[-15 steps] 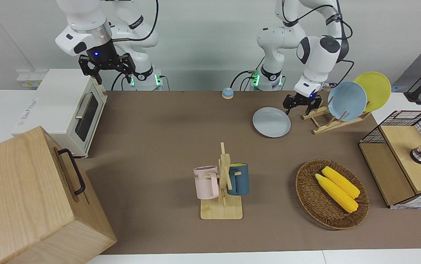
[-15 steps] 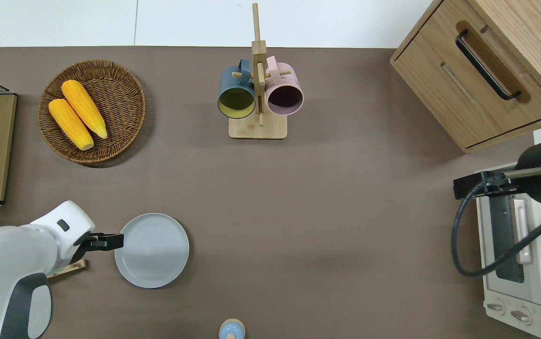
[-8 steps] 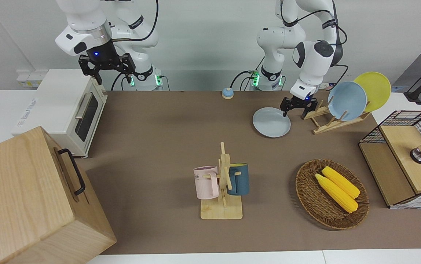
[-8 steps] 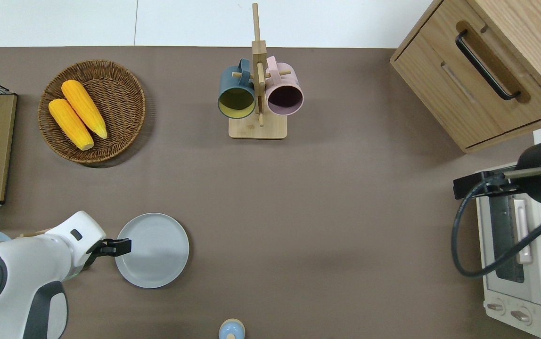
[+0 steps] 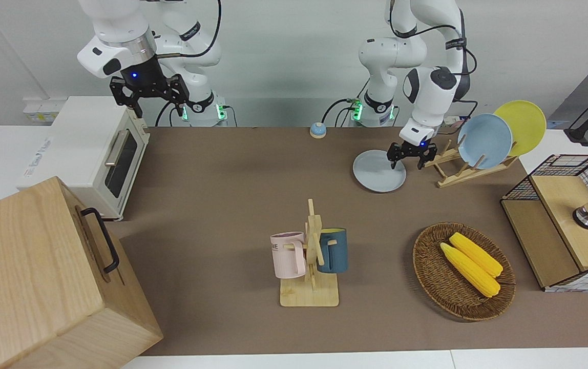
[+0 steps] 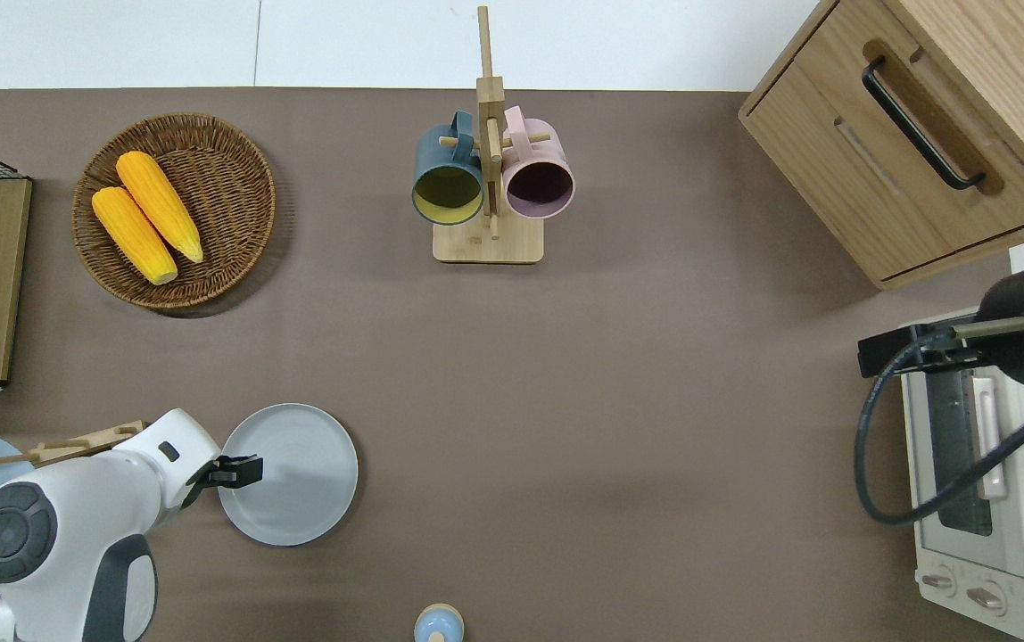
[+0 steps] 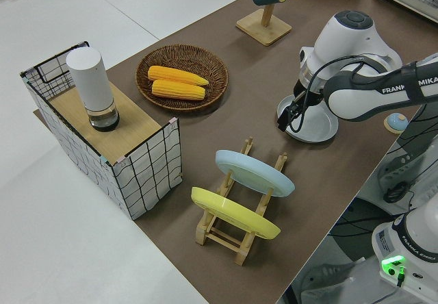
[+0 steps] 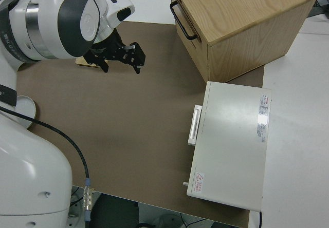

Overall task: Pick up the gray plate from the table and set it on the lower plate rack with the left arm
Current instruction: 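Close the left gripper on the gray plate's rim nearest the robot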

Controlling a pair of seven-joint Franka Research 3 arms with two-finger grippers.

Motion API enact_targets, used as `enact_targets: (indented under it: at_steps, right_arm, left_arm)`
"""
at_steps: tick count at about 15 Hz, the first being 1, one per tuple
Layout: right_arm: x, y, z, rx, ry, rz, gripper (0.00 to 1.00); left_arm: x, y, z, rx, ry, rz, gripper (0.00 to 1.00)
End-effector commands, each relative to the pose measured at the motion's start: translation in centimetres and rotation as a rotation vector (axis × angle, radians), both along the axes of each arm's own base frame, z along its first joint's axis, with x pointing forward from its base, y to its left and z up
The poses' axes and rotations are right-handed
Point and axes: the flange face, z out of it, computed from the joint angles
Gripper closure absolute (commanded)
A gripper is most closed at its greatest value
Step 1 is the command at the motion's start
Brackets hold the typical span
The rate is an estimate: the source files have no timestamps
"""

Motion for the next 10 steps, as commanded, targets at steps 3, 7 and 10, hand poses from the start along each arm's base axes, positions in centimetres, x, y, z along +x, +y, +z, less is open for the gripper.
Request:
enact_targets:
  at_steps: [3, 7, 10]
  right_arm:
    - [-0.2, 0.0, 0.3, 0.005, 0.007, 0.0, 0.011]
    - [-0.2, 0.0, 0.3, 0.005, 0.007, 0.001, 0.013]
    - [-0.2, 0.0, 0.3, 0.005, 0.007, 0.0, 0.013]
  left_arm:
    - [-0.5, -0.4, -4.0, -0.004, -0.023, 0.0, 0.01]
    - [-0.6, -1.1, -4.6, -0.005, -0.03, -0.013, 0.01]
    - [-0.6, -1.2, -4.6, -0.005, -0.03, -0.015, 0.18]
